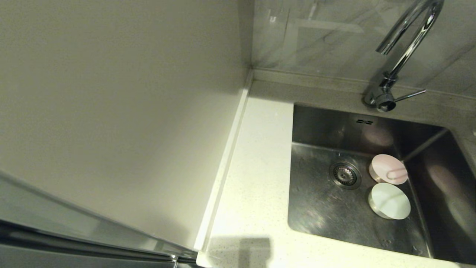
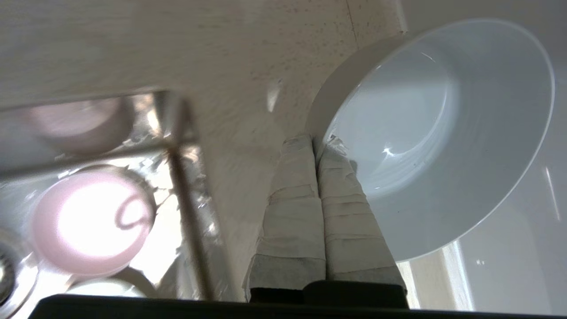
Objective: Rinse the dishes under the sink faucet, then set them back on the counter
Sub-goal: Put a bowl into the sink
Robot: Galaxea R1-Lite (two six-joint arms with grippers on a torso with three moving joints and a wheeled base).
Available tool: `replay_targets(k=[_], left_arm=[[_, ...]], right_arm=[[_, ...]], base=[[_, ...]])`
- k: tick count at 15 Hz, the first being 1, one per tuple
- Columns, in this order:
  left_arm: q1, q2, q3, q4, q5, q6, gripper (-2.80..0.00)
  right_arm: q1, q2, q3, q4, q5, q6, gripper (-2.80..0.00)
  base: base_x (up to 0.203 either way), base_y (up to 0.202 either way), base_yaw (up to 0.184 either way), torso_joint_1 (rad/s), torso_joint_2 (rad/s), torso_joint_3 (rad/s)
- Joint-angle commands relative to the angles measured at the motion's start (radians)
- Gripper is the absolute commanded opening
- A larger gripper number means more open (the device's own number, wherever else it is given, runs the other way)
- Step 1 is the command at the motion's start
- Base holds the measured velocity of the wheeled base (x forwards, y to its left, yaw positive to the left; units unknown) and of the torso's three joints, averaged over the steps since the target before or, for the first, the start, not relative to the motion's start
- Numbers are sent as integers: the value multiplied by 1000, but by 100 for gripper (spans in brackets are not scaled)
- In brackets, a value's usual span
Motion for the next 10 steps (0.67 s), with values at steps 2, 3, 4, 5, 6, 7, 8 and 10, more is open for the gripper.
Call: replay_targets(k=[2,3,4,5,6,7,8,10], left_arm=[[0,-3,0,0,0,-1,-280],[0,-4,0,0,0,-1,-280],[0,-3,0,0,0,1,-280],[0,-4,0,0,0,-1,-280],[0,-3,0,0,0,-1,-280],[0,-3,0,0,0,-1,-280],[-1,-4,0,0,0,-1,-280],[0,-3,0,0,0,1,-280]], right_arm=[[55,-168,109,5,20,-11,-280],[95,-205,154,9,20,-22,-280],[143,-233,189,13,18,-30,-280],[194,-252,214,19,11,-33,-280],[255,-269,236,40,-11,-35,-280],[317,-280,250,76,-40,-36,-280],[381,-286,261,118,-69,-35,-280],[511,-287,281,178,-119,-33,-280]], base=[[0,0,0,0,0,0],[0,0,0,0,0,0],[0,0,0,0,0,0],[0,0,0,0,0,0],[0,0,0,0,0,0],[0,0,0,0,0,0],[0,0,0,0,0,0],[0,0,0,0,0,0]])
